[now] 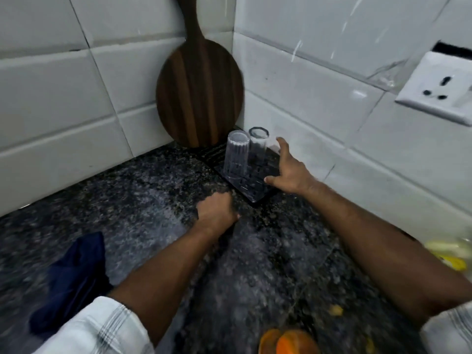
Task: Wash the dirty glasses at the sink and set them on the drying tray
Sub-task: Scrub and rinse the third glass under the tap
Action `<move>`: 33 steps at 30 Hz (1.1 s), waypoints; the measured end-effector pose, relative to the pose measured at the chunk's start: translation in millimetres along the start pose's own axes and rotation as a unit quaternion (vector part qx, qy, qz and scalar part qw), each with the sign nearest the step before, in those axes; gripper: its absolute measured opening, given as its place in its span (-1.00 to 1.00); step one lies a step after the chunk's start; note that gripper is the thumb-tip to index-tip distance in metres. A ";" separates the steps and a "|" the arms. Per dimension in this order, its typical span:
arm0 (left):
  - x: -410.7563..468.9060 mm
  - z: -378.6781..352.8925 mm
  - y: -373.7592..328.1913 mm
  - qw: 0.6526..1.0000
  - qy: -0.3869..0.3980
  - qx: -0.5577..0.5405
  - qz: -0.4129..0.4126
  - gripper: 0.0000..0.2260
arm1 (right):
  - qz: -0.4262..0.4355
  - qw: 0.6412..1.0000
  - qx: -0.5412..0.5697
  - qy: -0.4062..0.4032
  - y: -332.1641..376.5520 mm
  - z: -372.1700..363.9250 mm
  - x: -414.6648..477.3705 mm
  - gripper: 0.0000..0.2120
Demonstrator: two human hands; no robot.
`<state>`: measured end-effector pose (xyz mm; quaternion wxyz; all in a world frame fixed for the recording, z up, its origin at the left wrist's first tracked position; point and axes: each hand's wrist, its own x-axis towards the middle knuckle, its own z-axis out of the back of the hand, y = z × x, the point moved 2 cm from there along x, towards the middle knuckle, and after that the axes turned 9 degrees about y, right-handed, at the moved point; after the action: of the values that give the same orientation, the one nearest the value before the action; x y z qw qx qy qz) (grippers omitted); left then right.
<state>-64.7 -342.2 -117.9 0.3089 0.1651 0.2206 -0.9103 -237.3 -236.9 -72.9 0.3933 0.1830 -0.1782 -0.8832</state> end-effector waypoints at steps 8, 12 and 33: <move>-83.5 5.8 -77.9 0.991 -0.044 -0.064 -0.105 -0.71 | -0.022 0.999 0.036 0.034 -17.0 19.8 -137.1 -0.20; -128.8 1.1 -103.0 0.987 -0.041 -0.050 -0.146 -0.72 | -0.029 0.997 0.053 0.053 -29.8 18.8 -196.3 -0.41; -266.0 -56.0 -134.8 0.996 -0.047 0.050 -0.057 -0.92 | 0.033 0.987 0.157 0.026 -76.7 0.1 -386.1 -0.61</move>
<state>59.6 -87.8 -8.8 0.2582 0.1247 0.1689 -0.9430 -44.9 104.6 -37.3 0.3933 0.2590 -0.3101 -0.8259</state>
